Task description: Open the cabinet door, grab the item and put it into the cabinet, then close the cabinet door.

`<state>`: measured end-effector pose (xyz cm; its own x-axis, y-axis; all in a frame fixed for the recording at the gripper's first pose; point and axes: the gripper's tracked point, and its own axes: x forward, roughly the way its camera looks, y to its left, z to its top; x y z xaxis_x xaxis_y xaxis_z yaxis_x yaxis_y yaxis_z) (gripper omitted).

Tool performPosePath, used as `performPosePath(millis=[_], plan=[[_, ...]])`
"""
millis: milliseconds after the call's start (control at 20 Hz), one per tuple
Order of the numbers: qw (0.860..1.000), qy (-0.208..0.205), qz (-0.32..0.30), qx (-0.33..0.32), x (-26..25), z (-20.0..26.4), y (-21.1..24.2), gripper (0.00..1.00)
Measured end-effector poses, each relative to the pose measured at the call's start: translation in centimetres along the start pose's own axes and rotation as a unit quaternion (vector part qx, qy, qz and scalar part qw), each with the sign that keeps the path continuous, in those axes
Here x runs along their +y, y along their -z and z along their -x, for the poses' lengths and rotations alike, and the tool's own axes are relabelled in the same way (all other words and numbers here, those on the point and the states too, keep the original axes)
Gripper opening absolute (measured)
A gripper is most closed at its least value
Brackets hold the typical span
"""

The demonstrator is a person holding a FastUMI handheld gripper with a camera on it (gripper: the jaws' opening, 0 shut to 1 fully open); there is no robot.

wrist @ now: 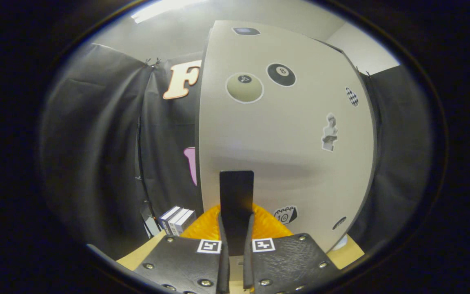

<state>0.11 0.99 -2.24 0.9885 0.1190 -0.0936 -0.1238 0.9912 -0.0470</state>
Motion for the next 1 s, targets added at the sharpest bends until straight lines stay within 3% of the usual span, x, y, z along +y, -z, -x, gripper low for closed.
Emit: performPosePath(millis=[550, 1000], plan=[[1.0, 0.002, -0.021, 0.021, -1.0, 3.3, 0.1, 0.13], [0.998, 0.059, -0.02, 0.022, -3.9, 5.8, -0.1, 0.13]])
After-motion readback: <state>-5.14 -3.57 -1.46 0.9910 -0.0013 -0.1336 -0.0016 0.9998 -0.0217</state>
